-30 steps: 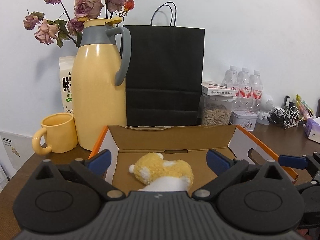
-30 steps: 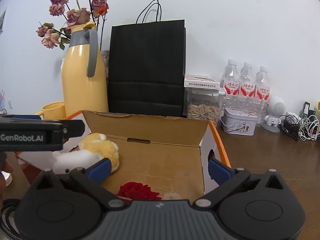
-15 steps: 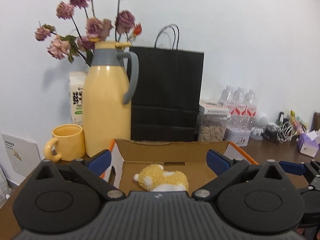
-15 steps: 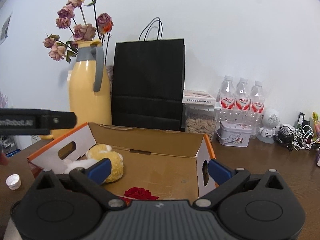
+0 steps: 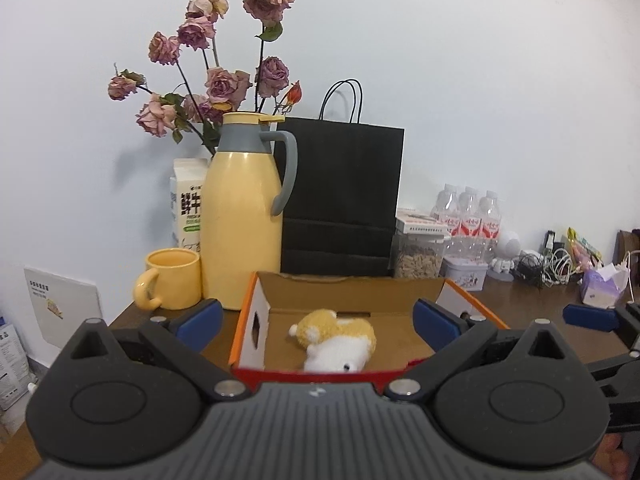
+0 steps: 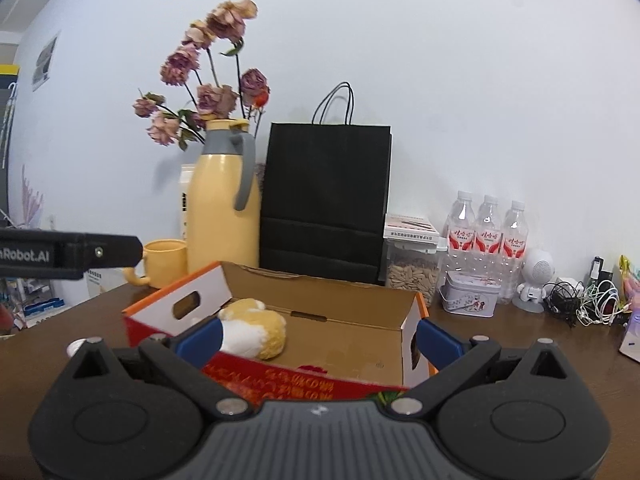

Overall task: Organize objects
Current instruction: 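Withdraw both grippers from the box back toward the table items, then grasp the white tissue pack with the right gripper while the left gripper grasps the black cable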

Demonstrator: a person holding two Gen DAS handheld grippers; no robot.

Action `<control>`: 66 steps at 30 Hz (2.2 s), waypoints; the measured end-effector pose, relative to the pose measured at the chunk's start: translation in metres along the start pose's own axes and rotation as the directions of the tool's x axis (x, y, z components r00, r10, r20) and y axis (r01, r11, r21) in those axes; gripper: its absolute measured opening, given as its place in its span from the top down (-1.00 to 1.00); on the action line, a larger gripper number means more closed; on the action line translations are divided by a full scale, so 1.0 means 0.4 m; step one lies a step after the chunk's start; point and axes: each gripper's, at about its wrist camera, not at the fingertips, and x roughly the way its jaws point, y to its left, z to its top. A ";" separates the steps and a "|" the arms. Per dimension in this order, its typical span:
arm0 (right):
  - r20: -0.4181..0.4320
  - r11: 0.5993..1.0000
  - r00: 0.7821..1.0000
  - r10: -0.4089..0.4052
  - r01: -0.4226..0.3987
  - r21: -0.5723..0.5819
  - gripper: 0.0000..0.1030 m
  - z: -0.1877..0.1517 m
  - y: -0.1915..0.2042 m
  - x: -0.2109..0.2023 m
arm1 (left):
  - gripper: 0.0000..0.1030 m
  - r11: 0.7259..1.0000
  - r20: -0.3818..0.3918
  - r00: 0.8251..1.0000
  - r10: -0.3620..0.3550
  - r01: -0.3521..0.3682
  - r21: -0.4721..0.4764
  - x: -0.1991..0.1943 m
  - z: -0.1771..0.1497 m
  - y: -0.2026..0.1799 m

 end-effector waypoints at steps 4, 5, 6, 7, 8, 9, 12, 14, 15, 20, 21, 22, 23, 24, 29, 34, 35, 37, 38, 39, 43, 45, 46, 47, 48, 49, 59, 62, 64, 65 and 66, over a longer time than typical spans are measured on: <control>-0.008 1.000 1.000 0.009 -0.009 0.010 -1.00 -0.022 0.011 -0.064 | -1.00 1.000 -0.022 1.000 0.015 -0.015 0.017 -0.047 -0.023 0.009; -0.013 1.000 1.000 0.011 -0.011 0.012 -1.00 -0.031 0.014 -0.078 | -1.00 1.000 -0.025 1.000 0.017 -0.016 0.021 -0.060 -0.029 0.012; -0.020 1.000 1.000 0.013 -0.012 0.014 -1.00 -0.039 0.016 -0.091 | -1.00 1.000 -0.030 0.999 0.019 -0.018 0.025 -0.073 -0.037 0.016; -0.026 1.000 1.000 0.015 -0.014 0.014 -1.00 -0.048 0.018 -0.105 | -1.00 0.999 -0.034 0.999 0.021 -0.020 0.027 -0.084 -0.042 0.018; -0.033 1.000 0.999 0.016 -0.015 0.012 -1.00 -0.057 0.021 -0.117 | -1.00 0.999 -0.039 0.999 0.022 -0.021 0.028 -0.097 -0.049 0.022; -0.041 1.000 0.999 0.014 -0.014 0.009 -1.00 -0.066 0.024 -0.129 | -1.00 0.999 -0.043 0.999 0.023 -0.022 0.030 -0.109 -0.057 0.025; -0.055 1.000 0.998 0.014 -0.013 0.008 -1.00 -0.090 0.033 -0.164 | -1.00 0.999 -0.061 0.998 0.032 -0.029 0.035 -0.141 -0.078 0.032; -0.069 1.000 0.997 0.019 -0.018 0.010 -1.00 -0.107 0.038 -0.183 | -1.00 0.998 -0.078 0.996 0.042 -0.039 0.039 -0.158 -0.093 0.037; -0.075 1.000 0.997 0.019 -0.018 0.010 -1.00 -0.115 0.040 -0.192 | -1.00 0.998 -0.085 0.995 0.047 -0.044 0.038 -0.166 -0.100 0.039; -0.102 1.000 0.994 0.027 -0.025 0.017 -1.00 -0.149 0.047 -0.230 | -1.00 0.998 -0.114 0.992 0.059 -0.056 0.031 -0.200 -0.137 0.056; -0.104 0.999 0.994 0.028 -0.026 0.019 -1.00 -0.156 0.047 -0.237 | -1.00 0.998 -0.122 0.991 0.062 -0.059 0.029 -0.206 -0.144 0.060; -0.108 1.000 0.994 0.027 -0.025 0.018 -1.00 -0.163 0.048 -0.243 | -1.00 0.998 -0.129 0.990 0.064 -0.061 0.026 -0.211 -0.152 0.063; -0.112 1.000 0.993 0.026 -0.024 0.018 -1.00 -0.169 0.050 -0.248 | -1.00 0.998 -0.136 0.989 0.065 -0.062 0.023 -0.216 -0.160 0.067; -0.117 1.000 0.993 0.026 -0.023 0.019 -1.00 -0.176 0.051 -0.254 | -1.00 0.998 -0.144 0.987 0.065 -0.063 0.021 -0.220 -0.167 0.072; -0.137 0.999 0.990 0.038 -0.035 0.020 -1.00 -0.196 0.063 -0.271 | -1.00 0.998 -0.162 0.984 0.068 -0.067 0.015 -0.240 -0.195 0.084; -0.142 0.999 0.989 0.046 -0.044 0.018 -1.00 -0.200 0.069 -0.279 | -1.00 0.999 -0.160 0.986 0.053 -0.054 -0.002 -0.254 -0.205 0.094; -0.142 0.999 0.989 0.047 -0.045 0.018 -1.00 -0.200 0.069 -0.280 | -1.00 0.998 -0.160 0.986 0.054 -0.055 -0.002 -0.255 -0.205 0.094; -0.141 0.999 0.989 0.051 -0.049 0.018 -1.00 -0.199 0.072 -0.281 | -1.00 0.998 -0.160 0.986 0.055 -0.056 -0.004 -0.257 -0.206 0.096; -0.140 0.999 0.989 0.053 -0.051 0.018 -1.00 -0.198 0.075 -0.281 | -1.00 0.998 -0.160 0.986 0.056 -0.058 -0.006 -0.259 -0.207 0.097; -0.142 0.998 0.988 0.055 -0.053 0.019 -1.00 -0.198 0.076 -0.279 | -1.00 0.998 -0.161 0.985 0.058 -0.060 -0.007 -0.260 -0.207 0.099; -0.151 0.997 0.985 0.081 -0.079 0.017 -1.00 -0.200 0.090 -0.268 | -1.00 0.998 -0.167 0.984 0.065 -0.068 -0.016 -0.264 -0.213 0.110; -0.162 0.994 0.981 0.107 -0.106 0.016 -1.00 -0.202 0.107 -0.257 | -1.00 0.997 -0.172 0.983 0.070 -0.075 -0.021 -0.266 -0.217 0.118; -0.169 0.992 0.978 0.125 -0.125 0.013 -1.00 -0.204 0.118 -0.252 | -1.00 0.997 -0.174 0.982 0.074 -0.079 -0.024 -0.268 -0.219 0.122; -0.177 0.990 0.974 0.143 -0.144 0.009 -1.00 -0.204 0.129 -0.245 | -1.00 0.996 -0.178 0.981 0.077 -0.083 -0.026 -0.268 -0.222 0.128; -0.185 0.986 0.969 0.164 -0.166 0.005 -1.00 -0.209 0.141 -0.240 | -1.00 0.996 -0.181 0.980 0.081 -0.088 -0.030 -0.268 -0.224 0.132; -0.196 0.982 0.963 0.186 -0.189 0.002 -1.00 -0.212 0.152 -0.232 | -1.00 0.995 -0.185 0.979 0.085 -0.093 -0.033 -0.268 -0.227 0.137; -0.270 0.968 0.930 0.249 -0.250 0.029 -1.00 -0.229 0.231 -0.152 | -1.00 0.991 -0.203 0.973 0.109 -0.122 -0.049 -0.276 -0.248 0.173; -0.285 0.969 0.927 0.244 -0.244 0.033 -0.95 -0.229 0.245 -0.135 | -1.00 0.991 -0.210 0.971 0.109 -0.123 -0.055 -0.275 -0.255 0.177; -0.290 0.968 0.925 0.246 -0.247 0.036 -0.91 -0.231 0.250 -0.132 | -1.00 0.990 -0.217 0.970 0.111 -0.126 -0.059 -0.272 -0.258 0.180; -0.289 0.968 0.924 0.250 -0.249 0.039 -0.85 -0.231 0.250 -0.134 | -1.00 0.990 -0.220 0.969 0.111 -0.127 -0.062 -0.271 -0.259 0.183; -0.287 0.966 0.923 0.255 -0.254 0.041 -0.79 -0.231 0.249 -0.137 | -1.00 0.989 -0.222 0.969 0.111 -0.129 -0.066 -0.270 -0.260 0.184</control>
